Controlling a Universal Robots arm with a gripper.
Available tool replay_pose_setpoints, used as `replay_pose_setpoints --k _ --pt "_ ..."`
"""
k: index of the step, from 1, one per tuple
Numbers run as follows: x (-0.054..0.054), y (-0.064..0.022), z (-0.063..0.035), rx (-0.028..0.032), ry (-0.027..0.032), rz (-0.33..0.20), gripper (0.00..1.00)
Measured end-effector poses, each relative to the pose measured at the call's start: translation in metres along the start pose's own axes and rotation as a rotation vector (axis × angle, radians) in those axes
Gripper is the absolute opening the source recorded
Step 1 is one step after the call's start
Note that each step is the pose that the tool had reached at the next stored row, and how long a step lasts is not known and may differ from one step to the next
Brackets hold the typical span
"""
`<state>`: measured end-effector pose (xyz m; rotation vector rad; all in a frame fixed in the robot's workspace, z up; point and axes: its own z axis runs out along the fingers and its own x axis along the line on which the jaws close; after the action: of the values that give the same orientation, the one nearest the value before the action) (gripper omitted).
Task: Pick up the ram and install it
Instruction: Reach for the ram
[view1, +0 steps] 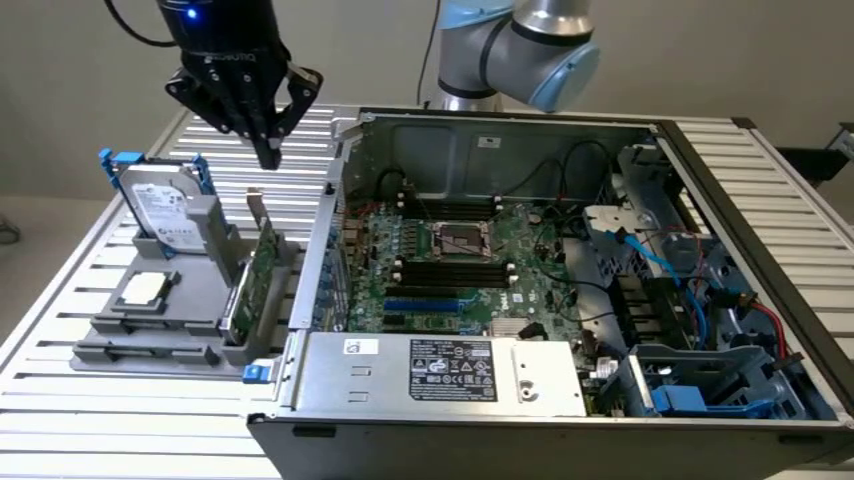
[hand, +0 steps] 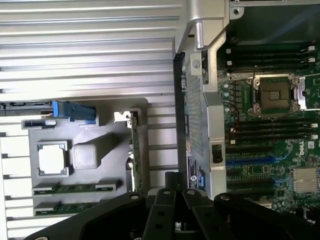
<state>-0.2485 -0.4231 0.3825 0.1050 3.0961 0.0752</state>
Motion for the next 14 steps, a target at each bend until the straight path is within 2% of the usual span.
replay_pose_setpoints --k 4,14 --pt "0.005 -0.0037 0.0001 0.0003 0.0018 -0.003 0.11" --pt "0.049 -0.0141 0.0052 0.0003 0.0025 -0.003 0.11"
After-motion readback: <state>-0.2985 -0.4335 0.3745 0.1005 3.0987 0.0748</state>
